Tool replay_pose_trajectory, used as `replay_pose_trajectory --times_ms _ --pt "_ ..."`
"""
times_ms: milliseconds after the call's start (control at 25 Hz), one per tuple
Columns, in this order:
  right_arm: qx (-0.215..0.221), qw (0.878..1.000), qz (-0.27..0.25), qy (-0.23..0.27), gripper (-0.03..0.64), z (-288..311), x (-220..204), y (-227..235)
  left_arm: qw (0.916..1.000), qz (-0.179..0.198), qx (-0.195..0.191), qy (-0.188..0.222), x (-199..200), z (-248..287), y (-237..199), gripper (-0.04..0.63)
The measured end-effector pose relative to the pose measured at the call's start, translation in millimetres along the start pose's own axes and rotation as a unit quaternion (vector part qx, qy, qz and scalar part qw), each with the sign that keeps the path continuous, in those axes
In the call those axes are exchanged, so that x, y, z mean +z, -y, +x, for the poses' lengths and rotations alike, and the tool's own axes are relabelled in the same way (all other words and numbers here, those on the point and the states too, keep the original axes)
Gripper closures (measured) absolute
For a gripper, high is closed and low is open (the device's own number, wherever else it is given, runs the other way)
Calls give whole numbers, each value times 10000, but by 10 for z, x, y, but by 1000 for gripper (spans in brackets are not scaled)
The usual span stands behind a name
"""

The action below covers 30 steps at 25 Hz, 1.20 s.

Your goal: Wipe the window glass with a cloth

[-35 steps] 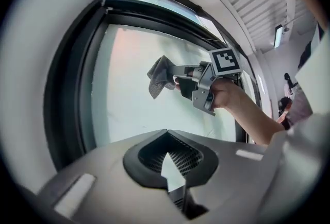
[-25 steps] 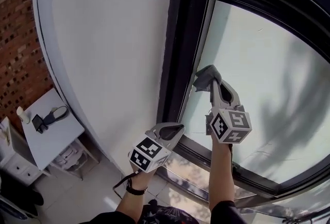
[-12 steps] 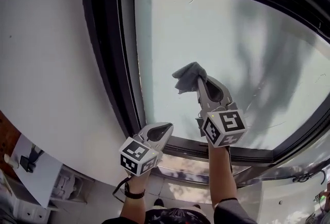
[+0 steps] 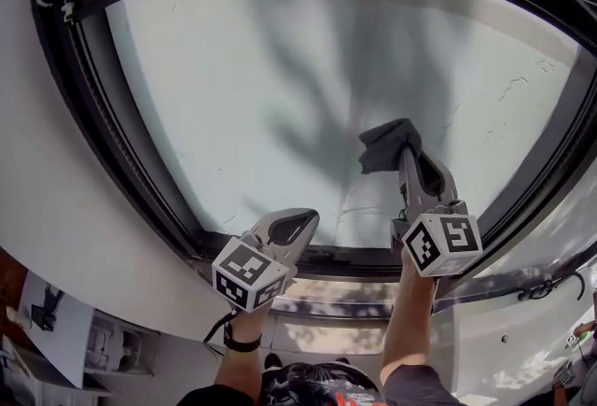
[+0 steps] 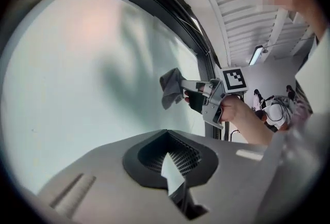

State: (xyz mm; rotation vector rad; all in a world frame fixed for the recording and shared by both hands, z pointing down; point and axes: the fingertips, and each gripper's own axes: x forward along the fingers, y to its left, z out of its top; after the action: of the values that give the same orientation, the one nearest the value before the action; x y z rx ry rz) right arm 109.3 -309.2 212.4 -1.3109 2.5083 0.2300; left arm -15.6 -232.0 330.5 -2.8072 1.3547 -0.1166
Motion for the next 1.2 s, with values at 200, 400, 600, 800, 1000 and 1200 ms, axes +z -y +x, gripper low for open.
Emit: replay_pose_trajectory --times_ms 200,400,600,800,1000,1200 --pt "-919 9957 42 106 598 -653 161 1262 9998 -65 -166 -39 41 582 468 609" --pt "-1823 9832 -76 -10 598 -1192 251 2132 9993 -52 -318 -172 16 925 751 609" --pt "-1781 9839 -94 -81 598 -1235 240 2184 9995 97 -287 6 121 1047 826 608" --pt "-1224 9919 327 126 598 -1020 183 1698 9999 98 -66 -27 45 816 596 607" --pt "-297 9986 396 182 598 -470 99 610 9993 110 334 -131 -107 231 91 607" --pt "599 9961 616 207 598 106 -174 -665 9971 -167 735 74 -170 -659 -519 607"
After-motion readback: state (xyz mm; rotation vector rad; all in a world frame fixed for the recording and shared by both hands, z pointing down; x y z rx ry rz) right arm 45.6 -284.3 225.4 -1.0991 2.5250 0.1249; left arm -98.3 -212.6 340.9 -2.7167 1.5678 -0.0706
